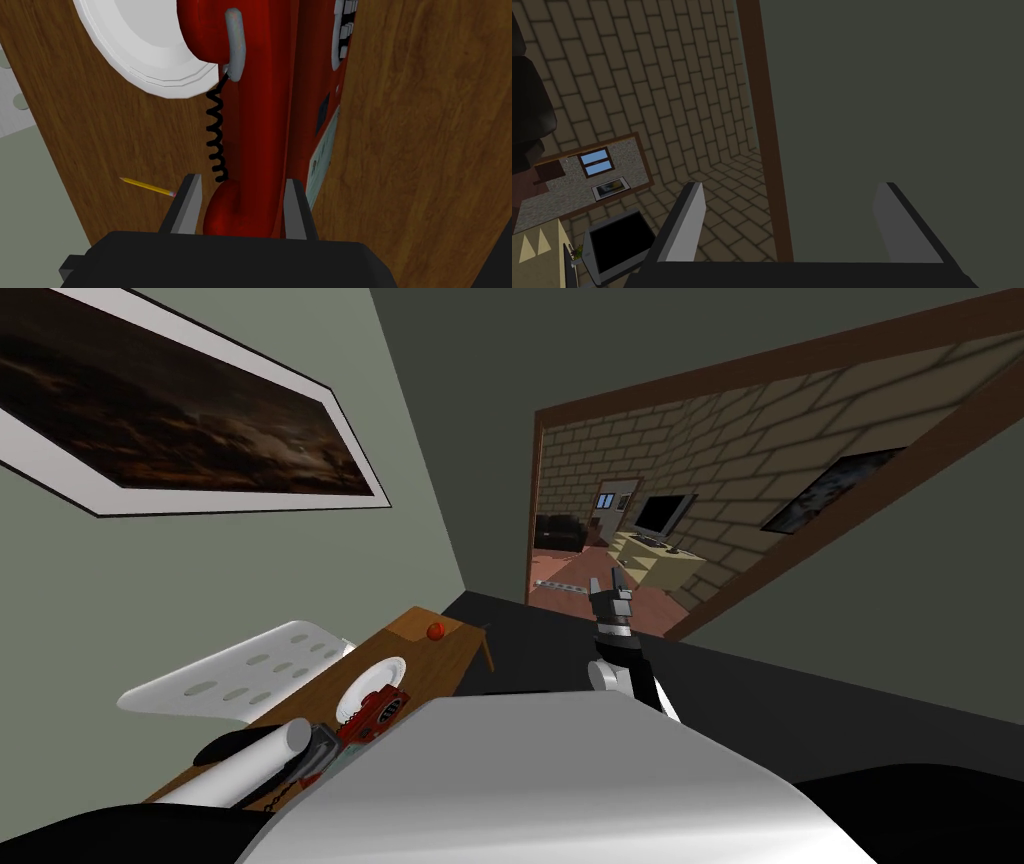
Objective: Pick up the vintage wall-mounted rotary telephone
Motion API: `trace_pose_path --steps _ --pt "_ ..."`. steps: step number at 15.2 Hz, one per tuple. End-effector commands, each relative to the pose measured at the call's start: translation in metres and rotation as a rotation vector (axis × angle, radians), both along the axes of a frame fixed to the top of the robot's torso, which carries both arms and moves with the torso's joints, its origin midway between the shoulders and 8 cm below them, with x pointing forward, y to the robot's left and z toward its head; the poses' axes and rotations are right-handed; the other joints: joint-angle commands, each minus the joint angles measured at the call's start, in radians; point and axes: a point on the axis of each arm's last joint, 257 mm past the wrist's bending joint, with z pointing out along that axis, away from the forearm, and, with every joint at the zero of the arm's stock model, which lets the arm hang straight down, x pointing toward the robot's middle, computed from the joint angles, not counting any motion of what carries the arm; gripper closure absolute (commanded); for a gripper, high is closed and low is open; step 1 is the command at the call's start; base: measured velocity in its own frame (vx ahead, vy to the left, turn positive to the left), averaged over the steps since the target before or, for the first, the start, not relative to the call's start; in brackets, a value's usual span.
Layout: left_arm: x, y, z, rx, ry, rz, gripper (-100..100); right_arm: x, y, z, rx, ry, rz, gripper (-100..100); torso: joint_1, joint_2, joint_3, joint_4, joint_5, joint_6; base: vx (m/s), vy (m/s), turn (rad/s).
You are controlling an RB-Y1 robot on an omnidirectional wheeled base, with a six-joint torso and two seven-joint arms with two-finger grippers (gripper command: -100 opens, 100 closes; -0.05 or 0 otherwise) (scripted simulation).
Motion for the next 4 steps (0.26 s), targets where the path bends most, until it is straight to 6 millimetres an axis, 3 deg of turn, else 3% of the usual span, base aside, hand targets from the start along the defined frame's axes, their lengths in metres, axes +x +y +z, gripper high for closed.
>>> trace_pose_path --steps 1,4 --pt "-0.0016 -0.0001 0.0096 0.001 0.0 0.003 100 0.0 0.0 0.0 0.0 0.0 0.0 0 0.0 0.0 0.0 0.0 0.0 0.0 -0.006 -0.029 -0.026" --pt "-0.0026 -0.0002 0.0126 0.002 0.0 0.003 100 0.0 0.0 0.0 0.0 0.0 0.0 0 -0.004 0.001 0.001 0.0 -0.002 0.0 -0.008 -0.027 -0.014"
